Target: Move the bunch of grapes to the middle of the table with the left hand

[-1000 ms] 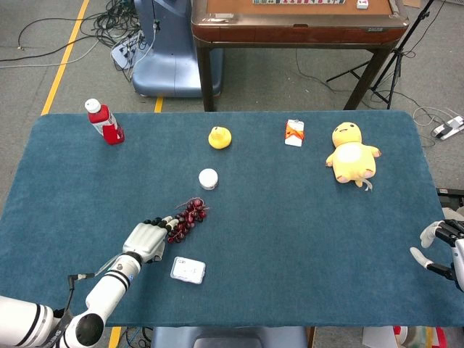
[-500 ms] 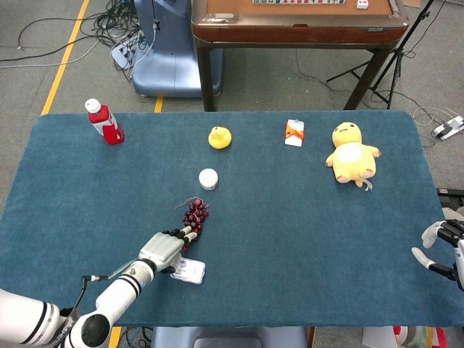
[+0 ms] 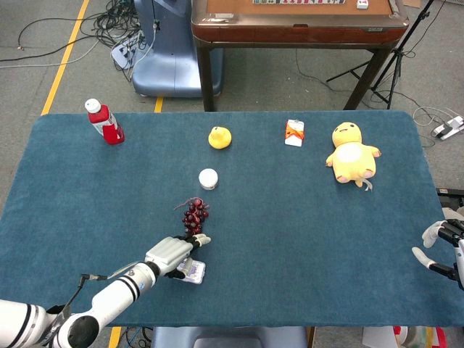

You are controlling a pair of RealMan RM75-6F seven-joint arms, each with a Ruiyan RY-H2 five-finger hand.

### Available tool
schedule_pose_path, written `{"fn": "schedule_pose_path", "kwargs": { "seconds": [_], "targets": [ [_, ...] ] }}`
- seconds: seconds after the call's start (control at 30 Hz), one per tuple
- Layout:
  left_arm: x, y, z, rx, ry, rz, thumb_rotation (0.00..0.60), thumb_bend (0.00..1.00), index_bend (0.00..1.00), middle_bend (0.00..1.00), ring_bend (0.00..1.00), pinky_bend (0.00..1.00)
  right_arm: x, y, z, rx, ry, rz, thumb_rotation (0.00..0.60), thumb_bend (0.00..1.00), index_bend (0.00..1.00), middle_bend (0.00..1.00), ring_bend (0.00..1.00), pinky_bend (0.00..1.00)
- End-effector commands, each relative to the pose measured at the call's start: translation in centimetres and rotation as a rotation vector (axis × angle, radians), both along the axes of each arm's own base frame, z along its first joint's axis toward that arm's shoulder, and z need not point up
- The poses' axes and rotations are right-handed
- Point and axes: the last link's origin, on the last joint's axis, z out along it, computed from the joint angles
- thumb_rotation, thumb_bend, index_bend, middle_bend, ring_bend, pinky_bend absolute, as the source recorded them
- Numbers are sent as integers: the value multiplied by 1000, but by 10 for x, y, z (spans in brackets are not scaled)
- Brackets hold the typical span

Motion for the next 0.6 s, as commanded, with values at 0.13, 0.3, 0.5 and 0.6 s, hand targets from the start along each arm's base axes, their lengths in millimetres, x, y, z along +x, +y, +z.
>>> {"fn": "schedule_pose_path", "kwargs": {
  "seconds": [0.13, 0.3, 0.5, 0.6],
  "targets": [
    [-19, -6, 29, 155, -3, -25, 600, 744, 15, 1, 76, 150, 0, -1, -1, 4, 4, -2, 600, 128, 658, 557, 413, 428],
    [-37, -11, 56, 296, -35, -13, 600, 714, 16, 1, 76, 150, 1, -1, -3, 7, 9, -3, 600, 128, 658, 557, 413, 428],
    [-82, -22, 91, 529, 74, -22, 600, 691, 15, 1, 41, 150, 3, -4, -6, 6, 17, 10, 600, 128, 658, 557, 413, 428],
    [-104, -32, 102, 652, 130, -19, 600, 653, 15, 0, 25, 150, 4, -5, -10, 10, 27, 24, 600, 128, 658, 557, 413, 428]
  ]
}}
